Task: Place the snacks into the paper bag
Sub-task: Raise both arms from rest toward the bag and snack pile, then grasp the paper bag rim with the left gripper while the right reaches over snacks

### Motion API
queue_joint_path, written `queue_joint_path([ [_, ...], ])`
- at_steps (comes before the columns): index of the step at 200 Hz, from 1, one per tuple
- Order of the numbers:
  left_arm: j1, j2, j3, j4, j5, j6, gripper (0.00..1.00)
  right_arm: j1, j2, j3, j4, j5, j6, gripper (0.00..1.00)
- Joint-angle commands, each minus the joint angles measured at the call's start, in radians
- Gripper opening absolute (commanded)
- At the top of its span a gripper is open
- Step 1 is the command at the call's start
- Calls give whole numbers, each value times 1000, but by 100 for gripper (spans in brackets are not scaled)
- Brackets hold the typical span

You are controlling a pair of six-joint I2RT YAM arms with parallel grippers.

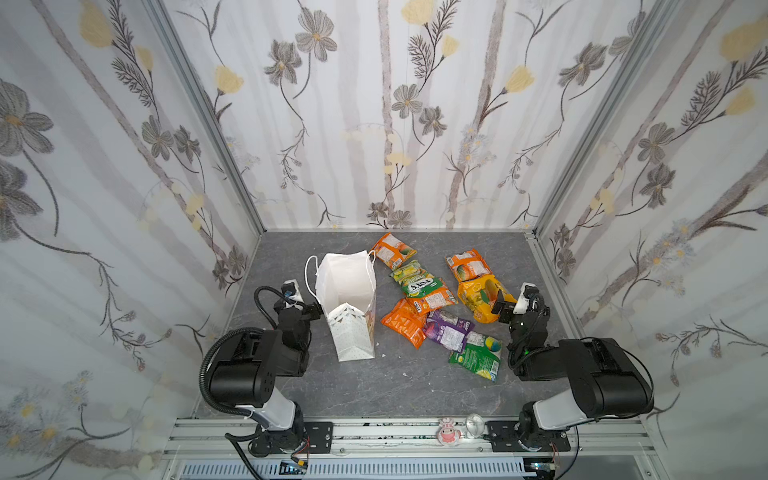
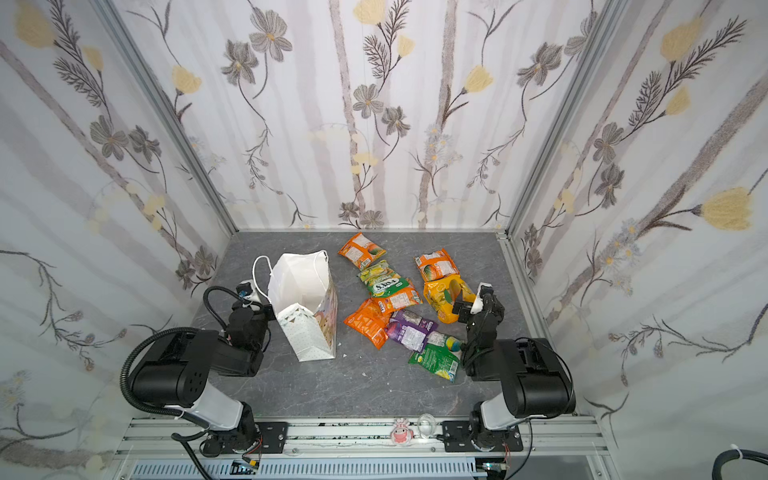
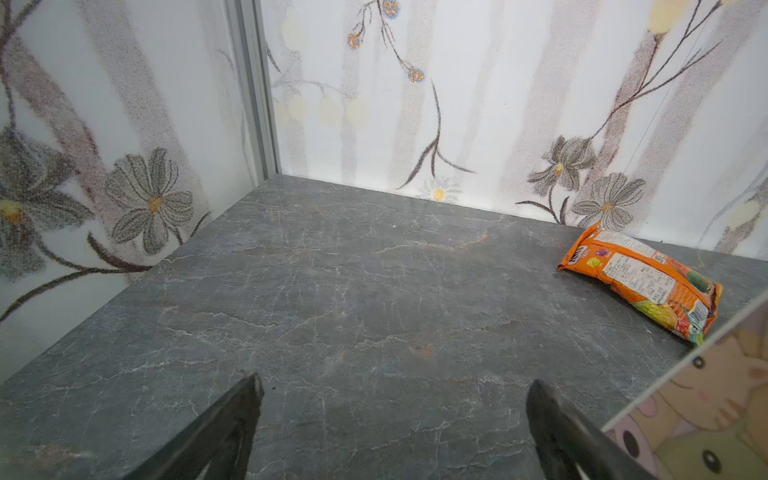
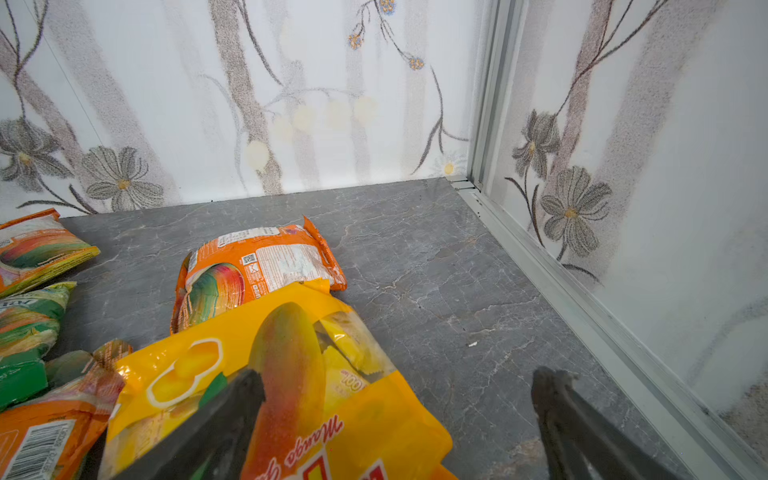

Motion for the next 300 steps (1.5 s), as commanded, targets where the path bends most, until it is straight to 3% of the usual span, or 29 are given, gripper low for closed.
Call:
queue_joint_path([
  [1,1,1,4,39,6,8,100,-1,1,5,46,-9,-11,100],
  [155,5,-1,10,28,2,-2,100,1,1,-1,54,-3,-13,100],
  [188,7,-92,40,-103,-66,-30,100,4,-39,2,17,60,5,100],
  [200,7,-135,53,-174,-70,-40,100,11,-71,-4,3,39,-14,100],
  [217,7,-221,111,-373,-81,-89,100,47,-141,-2,-43,109,-39,100],
  [228,7,-286,181,-586,-115,-131,100,70,-224,30,-192,155,-29,100],
  [245,19,-381,305,-898,-203,-262,100,71,-374,133,-528,153,127,100],
  [278,62,-530,424,-1228,26,-353,100,119,-587,259,-927,-64,221,100],
  [300,62,-625,488,-1427,82,-363,100,199,-723,322,-1158,-125,238,99],
])
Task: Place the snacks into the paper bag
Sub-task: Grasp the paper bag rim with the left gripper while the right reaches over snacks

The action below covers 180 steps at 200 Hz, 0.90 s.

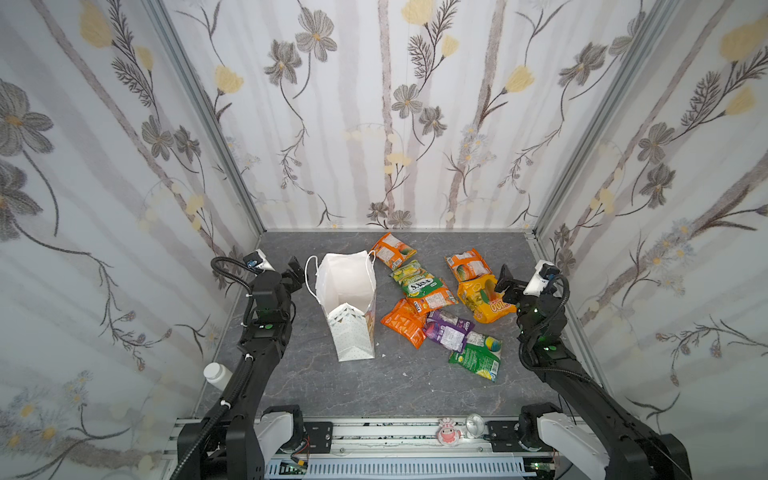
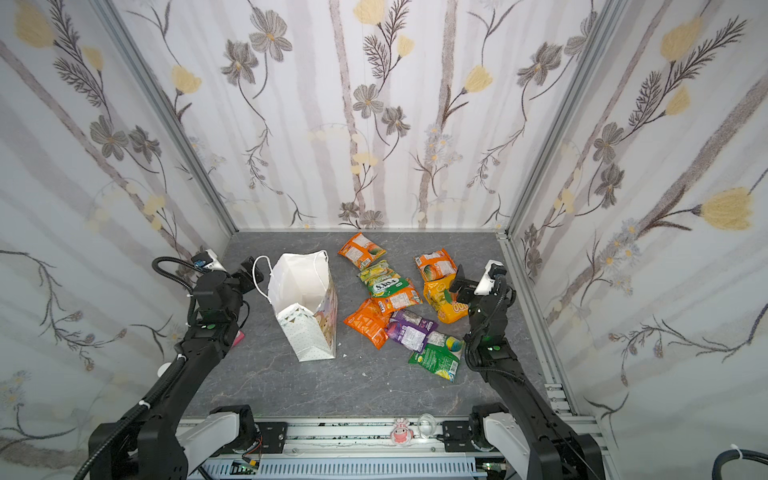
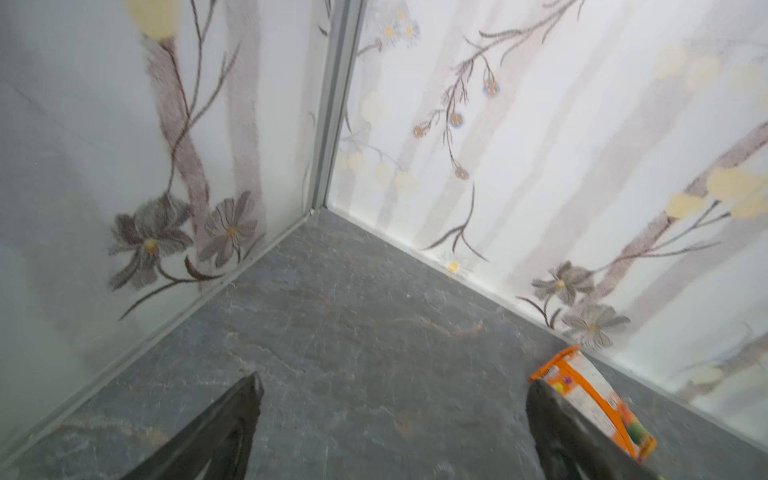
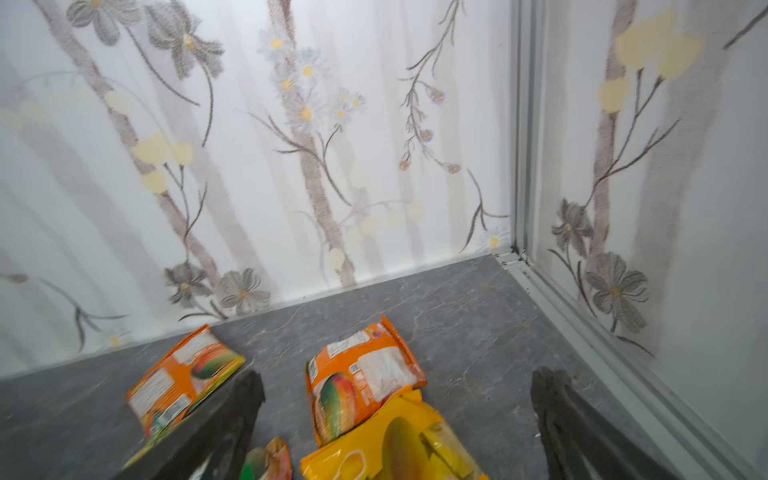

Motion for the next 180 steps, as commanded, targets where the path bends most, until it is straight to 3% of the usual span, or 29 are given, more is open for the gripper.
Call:
queue_joint_path([
  [1,2,-90,64,-364,110,-71,100,65,-122,60,-396,-128,69,99],
  [34,5,-226,134,-562,174,-60,100,132,-282,94,-559,-326,156,96],
  [67,5,-310,216,-678,295,-31,100,214,-297,139,-639,-430,214,91],
  [112,5,-310,381,-878,334,-4,100,356,-135,217,-783,-326,179,87],
  [151,4,-262,393,-817,609,-17,100,484,43,258,-836,-221,130,84],
  [180,4,-247,393,-799,620,14,100,551,129,291,-870,-135,95,82],
])
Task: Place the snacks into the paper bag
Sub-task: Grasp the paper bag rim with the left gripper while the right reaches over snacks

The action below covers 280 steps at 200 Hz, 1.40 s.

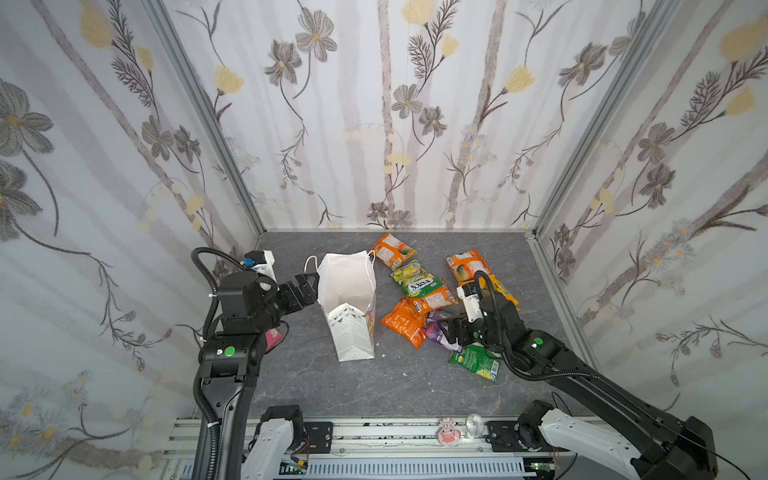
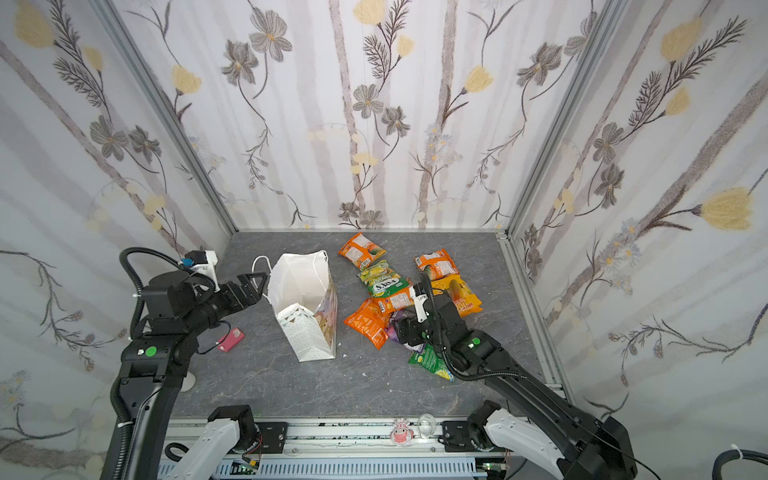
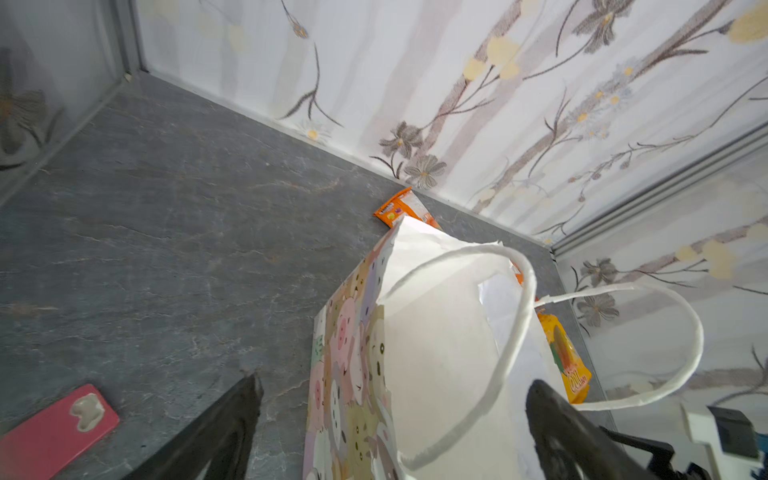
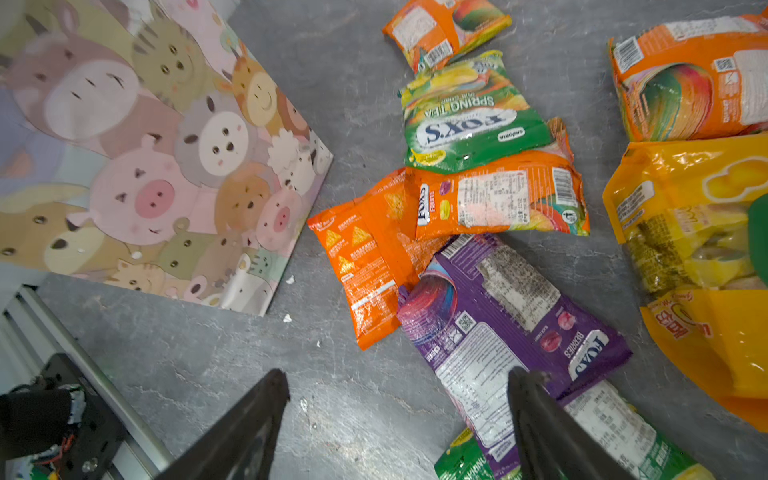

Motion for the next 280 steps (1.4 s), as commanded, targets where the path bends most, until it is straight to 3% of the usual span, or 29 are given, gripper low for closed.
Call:
queue_joint_path([
  [1,0,-3,3,29,80,34,100,43,47,18,-35,109,-49,82],
  [50,-7,-1,-43,123,104,26,100,53,139,19,-37,182,-96,81],
  [103,-36,-1,-25,109,110,43,100,118,202,85,-89,272,-74,80],
  [172,-65,25,-35,33,-59,104,100,192,250,105,-84,406,-87,80],
  [233,-65,87,-19,57,-92,117,100,222,341,91,-59,409,-101,77],
  [280,-66,93,-17,74,-85,113,100,257,412,91,-41,493,-133,74],
])
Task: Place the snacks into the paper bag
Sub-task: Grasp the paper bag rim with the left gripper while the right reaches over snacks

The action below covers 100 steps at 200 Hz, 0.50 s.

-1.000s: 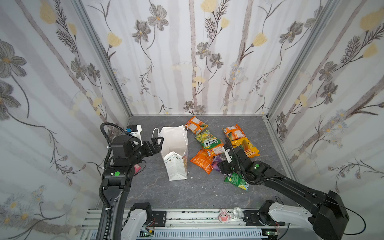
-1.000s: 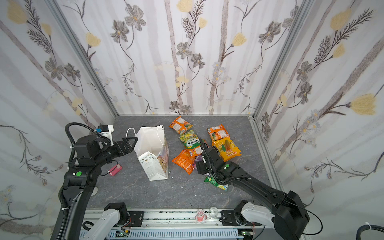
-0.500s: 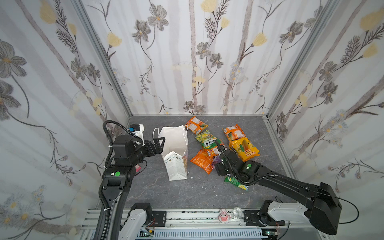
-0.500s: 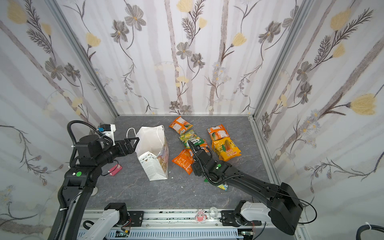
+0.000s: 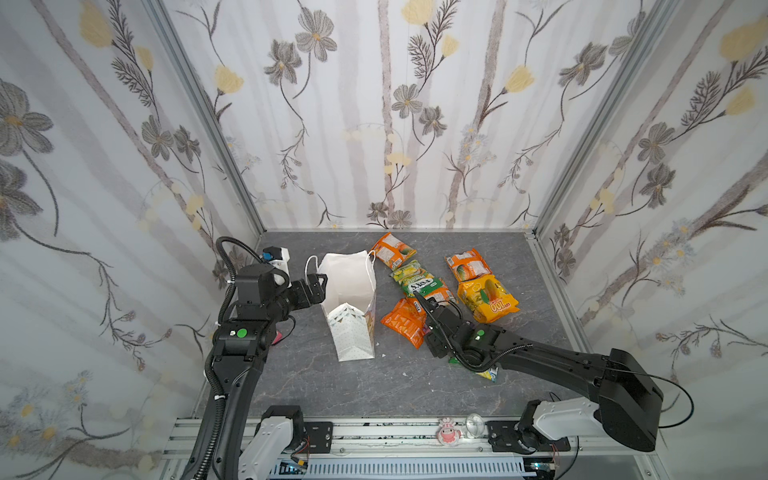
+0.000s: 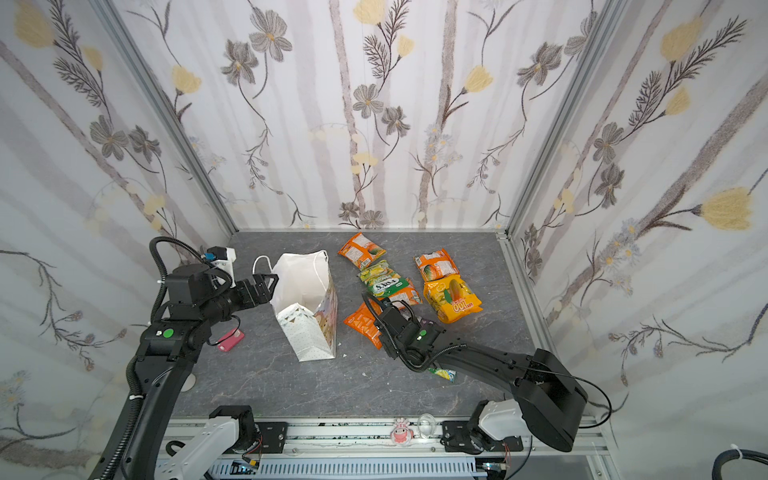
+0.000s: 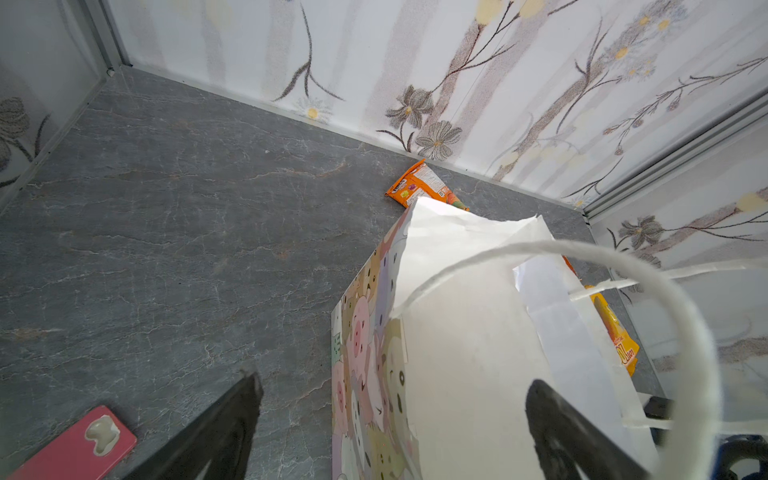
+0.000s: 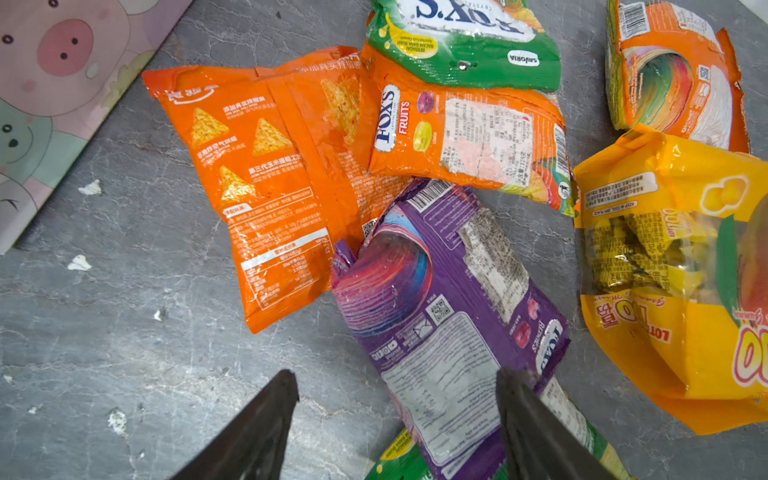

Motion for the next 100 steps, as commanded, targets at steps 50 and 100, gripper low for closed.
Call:
queue_joint_path([
  [50,0,9,13,42,3,8,100,15,91,-4,51,114,-43,72],
  [100,0,16,34,32,14,1,100,16,126,-38,113,124,-38,72],
])
